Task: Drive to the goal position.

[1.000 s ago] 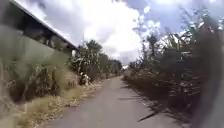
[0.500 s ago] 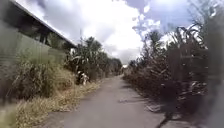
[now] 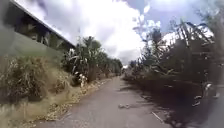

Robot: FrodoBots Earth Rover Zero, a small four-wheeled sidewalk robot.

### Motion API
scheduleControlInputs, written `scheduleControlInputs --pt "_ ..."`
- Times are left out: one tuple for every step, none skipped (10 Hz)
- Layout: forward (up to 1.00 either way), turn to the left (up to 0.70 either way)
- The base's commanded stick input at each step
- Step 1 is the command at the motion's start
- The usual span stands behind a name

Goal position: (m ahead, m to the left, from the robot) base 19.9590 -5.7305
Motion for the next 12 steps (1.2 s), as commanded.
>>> scheduleControlInputs --pt "0.7 0.0" --pt "0.7 0.0" --pt "0.7 0.0" --pt "0.7 0.0" --pt "0.7 0.0" --pt "0.7 0.0" --pt "0.7 0.0" --pt "0.7 0.0" --pt "0.7 0.0" --pt "0.7 0.0" --pt "0.7 0.0" --pt "0.7 0.0"
